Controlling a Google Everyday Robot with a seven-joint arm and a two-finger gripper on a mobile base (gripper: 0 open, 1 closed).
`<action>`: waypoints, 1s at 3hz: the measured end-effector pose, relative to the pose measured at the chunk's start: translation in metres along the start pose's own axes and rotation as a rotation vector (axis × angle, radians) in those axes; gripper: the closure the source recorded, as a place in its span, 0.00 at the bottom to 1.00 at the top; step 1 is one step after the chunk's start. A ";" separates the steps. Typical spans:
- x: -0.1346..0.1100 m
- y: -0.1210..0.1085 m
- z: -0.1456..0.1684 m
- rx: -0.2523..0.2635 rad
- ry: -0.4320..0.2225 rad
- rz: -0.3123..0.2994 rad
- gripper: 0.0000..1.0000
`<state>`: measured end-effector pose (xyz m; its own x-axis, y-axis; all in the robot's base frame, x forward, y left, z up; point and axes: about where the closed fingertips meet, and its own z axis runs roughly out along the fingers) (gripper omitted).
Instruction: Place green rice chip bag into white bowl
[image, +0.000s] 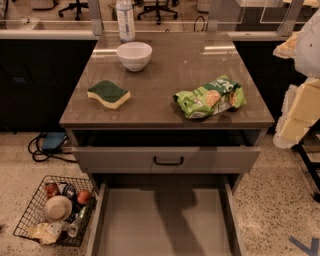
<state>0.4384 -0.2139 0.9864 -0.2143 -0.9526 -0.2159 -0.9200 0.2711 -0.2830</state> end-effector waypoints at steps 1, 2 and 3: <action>0.000 0.000 0.000 0.000 0.000 0.000 0.00; -0.004 -0.006 0.000 0.031 -0.003 -0.032 0.00; -0.020 -0.035 0.021 0.077 -0.002 -0.130 0.00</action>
Offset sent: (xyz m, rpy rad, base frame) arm 0.0164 0.0025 0.0009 -0.0344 -0.0646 0.0572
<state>0.4816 -0.2015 0.9809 -0.0943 -0.9800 -0.1750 -0.9121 0.1555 -0.3794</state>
